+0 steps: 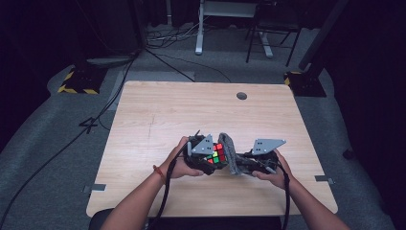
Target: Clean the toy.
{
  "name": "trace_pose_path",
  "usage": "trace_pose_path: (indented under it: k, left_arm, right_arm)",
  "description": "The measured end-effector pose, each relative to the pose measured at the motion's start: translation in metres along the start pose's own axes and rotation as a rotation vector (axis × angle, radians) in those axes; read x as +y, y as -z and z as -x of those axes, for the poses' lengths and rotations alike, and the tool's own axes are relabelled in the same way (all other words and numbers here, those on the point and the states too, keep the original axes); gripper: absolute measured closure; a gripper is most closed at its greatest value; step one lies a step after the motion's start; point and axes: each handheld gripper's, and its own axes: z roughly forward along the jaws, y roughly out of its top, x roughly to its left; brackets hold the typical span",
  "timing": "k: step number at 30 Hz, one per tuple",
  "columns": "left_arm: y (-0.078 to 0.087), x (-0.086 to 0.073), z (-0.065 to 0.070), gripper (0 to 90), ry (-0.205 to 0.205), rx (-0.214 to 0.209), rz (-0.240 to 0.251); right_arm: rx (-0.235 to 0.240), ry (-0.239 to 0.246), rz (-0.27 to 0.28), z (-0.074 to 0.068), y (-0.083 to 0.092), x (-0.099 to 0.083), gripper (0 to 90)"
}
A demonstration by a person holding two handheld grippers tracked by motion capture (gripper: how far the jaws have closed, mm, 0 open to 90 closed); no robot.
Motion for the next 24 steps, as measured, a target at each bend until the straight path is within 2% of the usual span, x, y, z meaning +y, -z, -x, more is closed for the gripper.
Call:
trace_pose_path:
  k: [1,4,6,10,11,13,14,17,20,21,24]
  left_arm:
    - [-0.004,-0.001,0.001,33.6,-0.002,-0.001,-0.014]
    - [-0.009,0.000,0.003,33.6,-0.010,-0.005,-0.034]
    - [-0.011,0.000,0.005,33.7,-0.012,-0.010,-0.043]
    - [-0.014,0.001,0.009,33.6,-0.020,-0.018,-0.054]
    - [-0.014,0.002,0.010,33.6,-0.025,-0.023,-0.043]
    - [-0.013,0.002,0.010,33.7,-0.025,-0.027,-0.037]
    - [-0.011,0.003,0.010,33.7,-0.028,-0.022,-0.031]
    - [-0.008,0.004,0.010,33.6,-0.026,-0.024,-0.022]
    - [-0.004,0.003,0.008,33.6,-0.023,-0.017,-0.008]
    - [-0.003,0.004,0.007,33.6,-0.021,-0.018,0.002]
    - [0.002,0.005,0.007,33.6,-0.017,-0.015,0.026]
  right_arm:
    - [0.017,0.006,0.034,-0.003,0.004,0.005,79.3]
    - [0.013,0.030,0.064,-0.009,0.007,0.010,79.3]
    - [0.014,0.024,0.090,-0.009,0.009,0.011,79.2]
    - [-0.015,0.027,0.096,-0.007,0.008,0.011,79.2]
    - [-0.036,0.013,0.080,-0.004,0.005,0.009,79.1]
    - [-0.043,0.004,0.067,-0.001,0.004,0.008,79.1]
    - [-0.045,-0.014,0.034,0.003,0.001,0.005,79.1]
    - [-0.044,-0.021,0.002,0.005,-0.002,0.001,79.1]
    - [-0.024,-0.031,-0.056,0.007,-0.007,-0.003,79.2]
    - [-0.002,-0.046,-0.068,0.009,-0.010,-0.007,79.1]
    - [-0.004,-0.043,-0.084,0.009,-0.012,-0.008,79.1]
